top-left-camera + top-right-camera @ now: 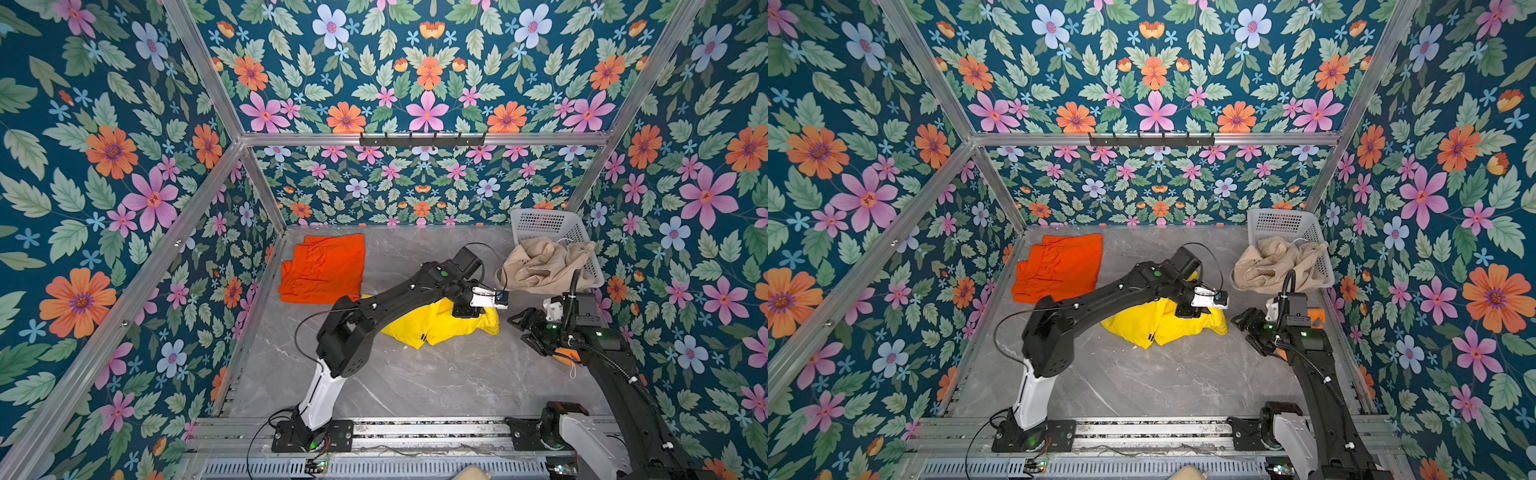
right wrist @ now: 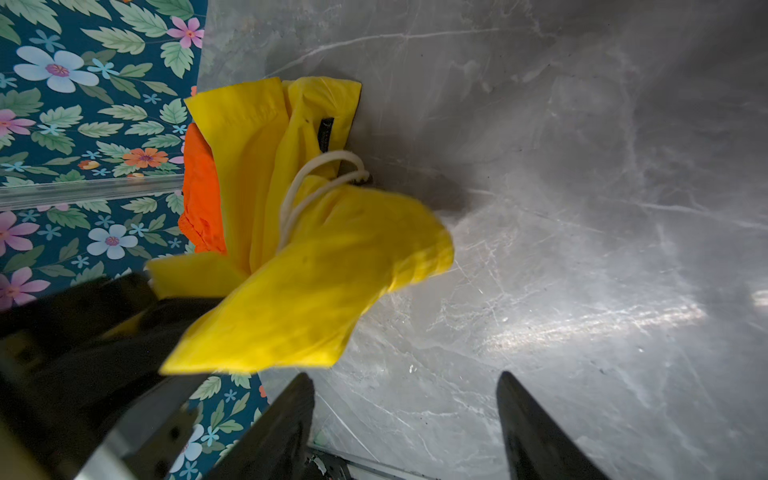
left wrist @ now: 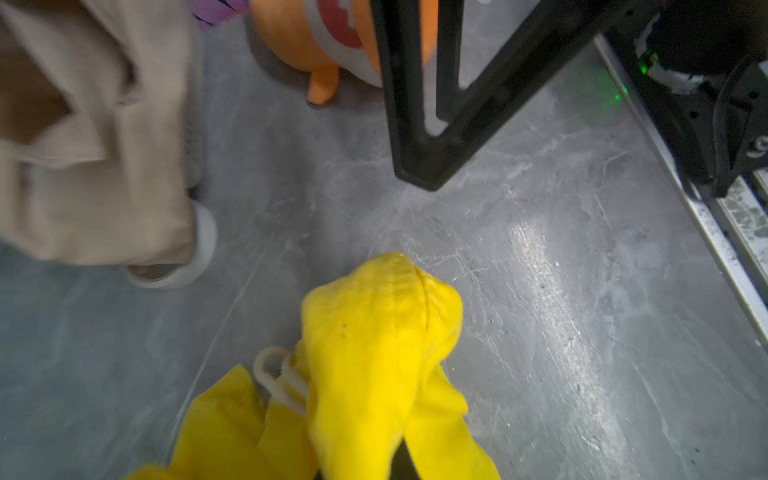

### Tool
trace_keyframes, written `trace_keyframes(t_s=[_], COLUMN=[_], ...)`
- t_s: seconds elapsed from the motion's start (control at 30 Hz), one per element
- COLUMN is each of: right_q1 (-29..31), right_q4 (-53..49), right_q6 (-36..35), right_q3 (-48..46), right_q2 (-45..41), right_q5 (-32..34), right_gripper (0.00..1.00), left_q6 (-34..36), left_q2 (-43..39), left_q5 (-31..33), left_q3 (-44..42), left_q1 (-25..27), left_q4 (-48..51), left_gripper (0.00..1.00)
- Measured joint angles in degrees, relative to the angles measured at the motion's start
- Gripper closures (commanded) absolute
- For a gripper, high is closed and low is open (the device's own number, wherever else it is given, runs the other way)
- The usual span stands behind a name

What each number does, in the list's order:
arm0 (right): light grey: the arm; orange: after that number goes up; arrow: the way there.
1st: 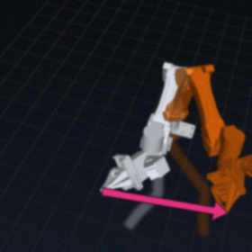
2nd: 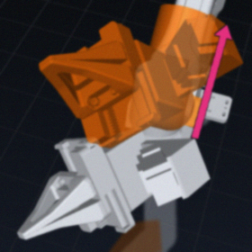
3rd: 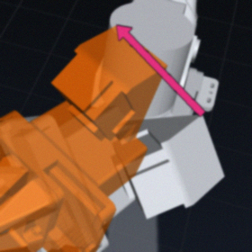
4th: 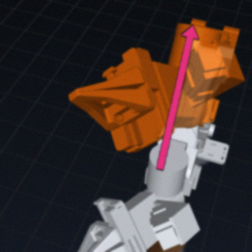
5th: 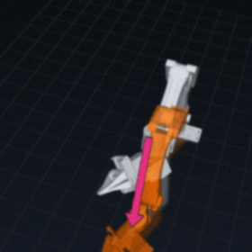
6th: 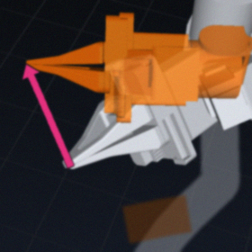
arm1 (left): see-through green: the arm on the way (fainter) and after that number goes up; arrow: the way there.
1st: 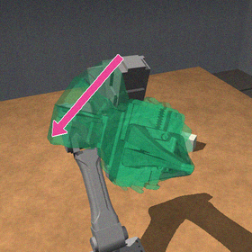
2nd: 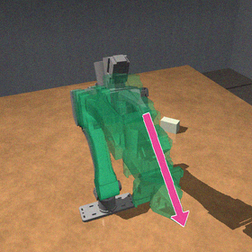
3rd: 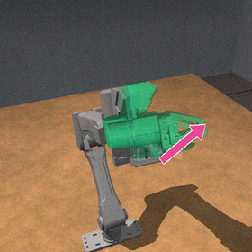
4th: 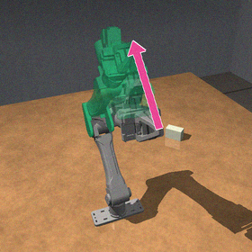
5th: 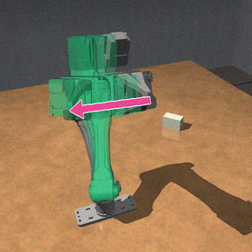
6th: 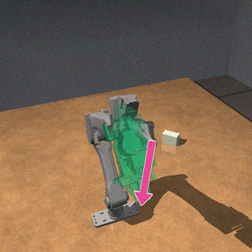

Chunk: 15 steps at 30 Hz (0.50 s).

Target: Fold and stack the shorts

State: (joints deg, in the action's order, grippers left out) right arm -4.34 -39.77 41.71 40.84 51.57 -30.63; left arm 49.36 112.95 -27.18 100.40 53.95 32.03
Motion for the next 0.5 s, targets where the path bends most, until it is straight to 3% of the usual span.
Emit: trace_keyframes(t_s=[0.13,0.27,0.37,0.5], right_q1=[0.2,1.5,1.9,2.0], right_q4=[3.3,7.8,10.4,11.7], right_q6=[1.5,2.1,2.8,3.4], right_q3=[2.8,7.2,9.3,8.5], right_q2=[2.4,5.8,7.8,8.1], right_q5=[-1.9,-3.2,-4.1,-4.6], right_gripper=[0.30,0.30,0.30,0.30], left_q6=[-1.7,-0.3,1.3,-1.3], left_q2=[-9.3,-14.1,-20.0,-29.4], left_q5=[2.2,9.6,11.1,11.1], left_q3=[-2.0,-3.3,-11.1,-28.7], left_q1=[-3.8,-6.9,-6.7,-5.8], left_q4=[-7.2,-14.8,-20.9,-30.3], left_gripper=[1.00,1.00,1.00,1.00])
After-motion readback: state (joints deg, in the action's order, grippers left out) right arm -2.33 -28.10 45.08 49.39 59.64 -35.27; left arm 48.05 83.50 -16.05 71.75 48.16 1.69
